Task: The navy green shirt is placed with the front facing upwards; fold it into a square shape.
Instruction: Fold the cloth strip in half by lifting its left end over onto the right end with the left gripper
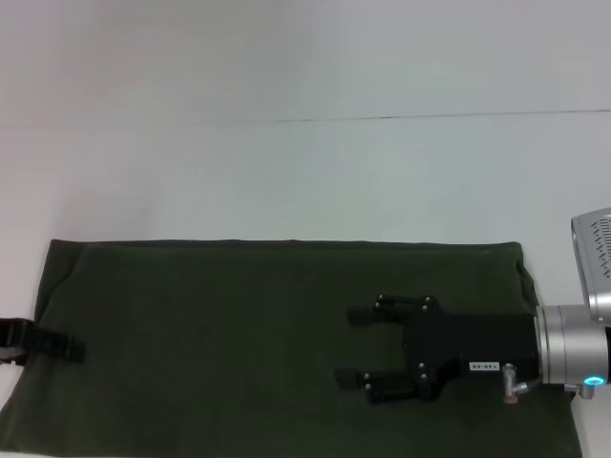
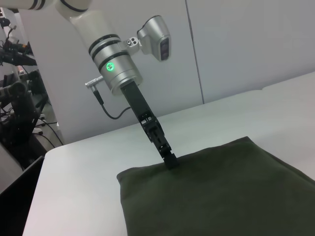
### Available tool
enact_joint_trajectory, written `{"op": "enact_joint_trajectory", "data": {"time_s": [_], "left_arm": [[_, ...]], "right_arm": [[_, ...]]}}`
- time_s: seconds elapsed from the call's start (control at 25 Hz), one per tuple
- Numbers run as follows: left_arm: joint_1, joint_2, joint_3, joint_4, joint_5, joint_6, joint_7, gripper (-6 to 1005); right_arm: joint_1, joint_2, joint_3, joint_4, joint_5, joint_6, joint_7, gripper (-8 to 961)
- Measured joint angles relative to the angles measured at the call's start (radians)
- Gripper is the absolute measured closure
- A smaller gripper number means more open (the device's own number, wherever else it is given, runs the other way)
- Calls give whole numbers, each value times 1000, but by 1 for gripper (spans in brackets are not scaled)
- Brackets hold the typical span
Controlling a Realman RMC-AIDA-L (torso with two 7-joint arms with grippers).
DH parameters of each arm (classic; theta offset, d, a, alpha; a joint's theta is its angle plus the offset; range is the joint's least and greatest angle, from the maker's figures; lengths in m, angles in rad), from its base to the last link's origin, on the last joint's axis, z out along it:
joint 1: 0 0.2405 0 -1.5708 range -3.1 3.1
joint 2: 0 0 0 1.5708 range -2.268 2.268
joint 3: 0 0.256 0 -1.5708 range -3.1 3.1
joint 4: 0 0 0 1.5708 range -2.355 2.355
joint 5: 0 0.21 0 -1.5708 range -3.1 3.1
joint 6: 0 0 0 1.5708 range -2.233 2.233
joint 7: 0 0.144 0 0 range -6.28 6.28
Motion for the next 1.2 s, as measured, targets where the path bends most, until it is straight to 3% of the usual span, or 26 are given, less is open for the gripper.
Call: {"op": "enact_joint_trajectory", "data": {"time_s": [0.52,0.96,1.2], "left_arm": [[-24,1,-7,-52,-10,23,-23,152],[-28,5,-8,-53,-17,11,-59,303],[-28,0,0,-53,-21,3,-56,550]], "right_arm": [[0,0,-2,-1,0,-1,0,71],[-2,-1,-2,-5,3,-3,1,72],[-2,-2,-2,-7,4,-7,2,72]]}}
